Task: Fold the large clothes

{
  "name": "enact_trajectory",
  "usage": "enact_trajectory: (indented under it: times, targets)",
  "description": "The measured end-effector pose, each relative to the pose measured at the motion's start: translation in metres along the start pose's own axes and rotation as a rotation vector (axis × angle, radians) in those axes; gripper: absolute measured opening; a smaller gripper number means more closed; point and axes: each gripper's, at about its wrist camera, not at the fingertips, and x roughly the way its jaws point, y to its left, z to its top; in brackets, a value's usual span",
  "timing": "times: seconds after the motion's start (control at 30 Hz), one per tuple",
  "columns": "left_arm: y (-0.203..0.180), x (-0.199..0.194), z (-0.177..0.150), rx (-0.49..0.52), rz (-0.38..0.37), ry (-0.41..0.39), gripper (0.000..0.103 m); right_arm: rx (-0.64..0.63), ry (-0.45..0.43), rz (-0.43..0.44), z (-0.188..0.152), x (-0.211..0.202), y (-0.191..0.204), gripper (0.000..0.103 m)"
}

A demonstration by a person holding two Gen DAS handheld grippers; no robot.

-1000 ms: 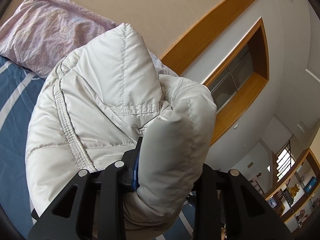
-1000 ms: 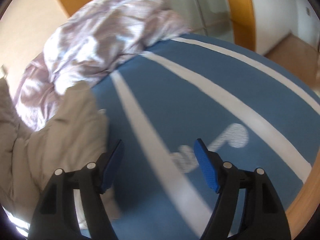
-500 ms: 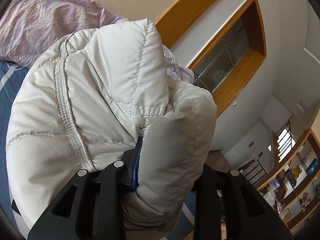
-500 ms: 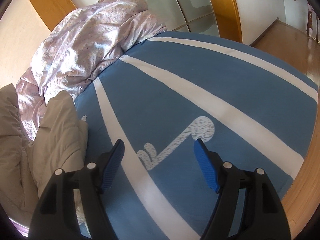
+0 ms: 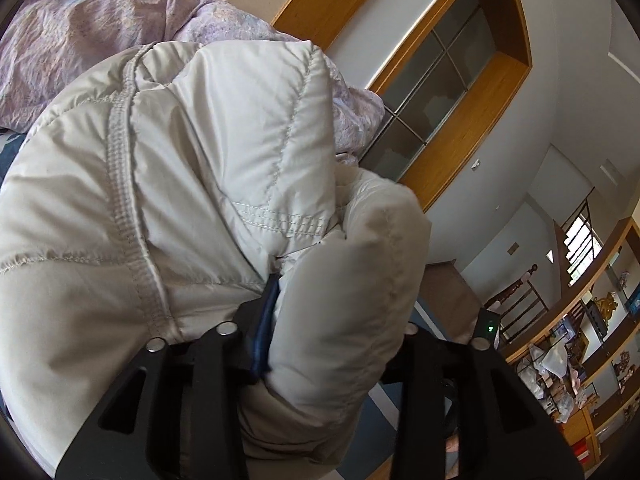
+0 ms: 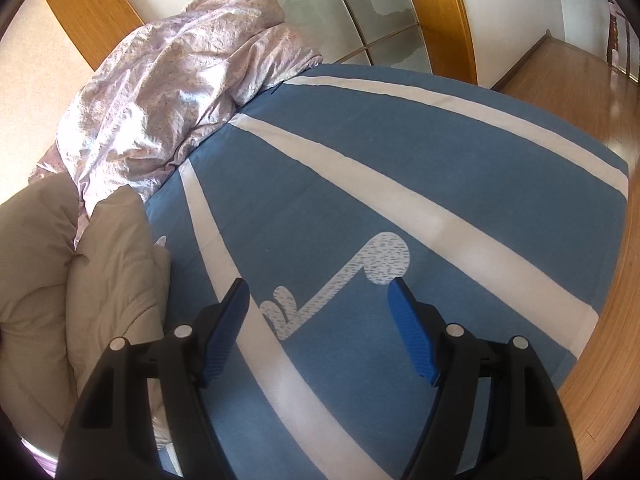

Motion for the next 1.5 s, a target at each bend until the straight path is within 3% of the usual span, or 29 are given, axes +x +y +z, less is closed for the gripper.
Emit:
enact_trajectory:
  times: [0.17, 0.33, 0.5, 0.67, 0.9, 1.23, 1.5]
  targets:
    - [-0.010, 0.009, -0.001, 0.041, 0.000, 0.012, 0.063, 0.012, 0.001, 0.000, 0.001, -0.001, -0.004, 0.071]
    - [-0.009, 0.016, -0.004, 0.039, -0.004, 0.027, 0.065, 0.009, -0.006, -0.009, 0.000, -0.004, -0.004, 0.070]
    - [-0.007, 0.019, -0.005, 0.025, -0.050, 0.050, 0.080, 0.009, -0.008, -0.011, -0.001, -0.004, -0.004, 0.067]
    - [-0.008, 0.020, -0.002, 0.015, -0.073, 0.059, 0.086, 0.001, -0.011, -0.015, -0.004, -0.007, -0.003, 0.067]
    - [-0.006, 0.015, 0.003, -0.006, -0.163, 0.084, 0.099, -0.004, -0.023, -0.022, -0.006, -0.013, -0.001, 0.067]
    - [0.014, 0.014, 0.012, -0.120, -0.309, 0.133, 0.101, -0.032, -0.051, -0.023, -0.012, -0.027, 0.009, 0.066]
    - [0.022, -0.001, 0.013, -0.166, -0.327, 0.099, 0.101, -0.029, -0.074, -0.044, -0.014, -0.037, 0.003, 0.066]
